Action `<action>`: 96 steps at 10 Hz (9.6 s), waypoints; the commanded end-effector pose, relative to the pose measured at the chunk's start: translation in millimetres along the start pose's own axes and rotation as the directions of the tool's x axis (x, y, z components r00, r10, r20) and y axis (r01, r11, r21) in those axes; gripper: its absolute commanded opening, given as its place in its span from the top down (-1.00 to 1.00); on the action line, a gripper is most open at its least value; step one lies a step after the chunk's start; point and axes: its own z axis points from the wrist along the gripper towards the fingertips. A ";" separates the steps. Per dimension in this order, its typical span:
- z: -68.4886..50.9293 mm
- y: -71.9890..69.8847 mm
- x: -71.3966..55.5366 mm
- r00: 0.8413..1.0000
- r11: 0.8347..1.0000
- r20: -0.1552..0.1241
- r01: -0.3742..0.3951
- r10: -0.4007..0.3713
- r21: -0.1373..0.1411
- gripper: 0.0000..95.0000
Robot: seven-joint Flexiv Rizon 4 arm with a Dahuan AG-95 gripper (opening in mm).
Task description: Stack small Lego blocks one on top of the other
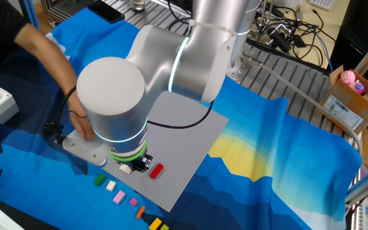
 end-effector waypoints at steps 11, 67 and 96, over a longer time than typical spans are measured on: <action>9.5 -10.4 2.5 0.999 0.999 0.006 0.039 -0.039 0.003 0.20; -3.1 -5.3 4.9 0.989 0.986 -0.021 -0.149 0.148 -0.074 1.00; 17.2 -9.9 12.8 0.991 0.989 -0.007 -0.137 0.137 -0.049 1.00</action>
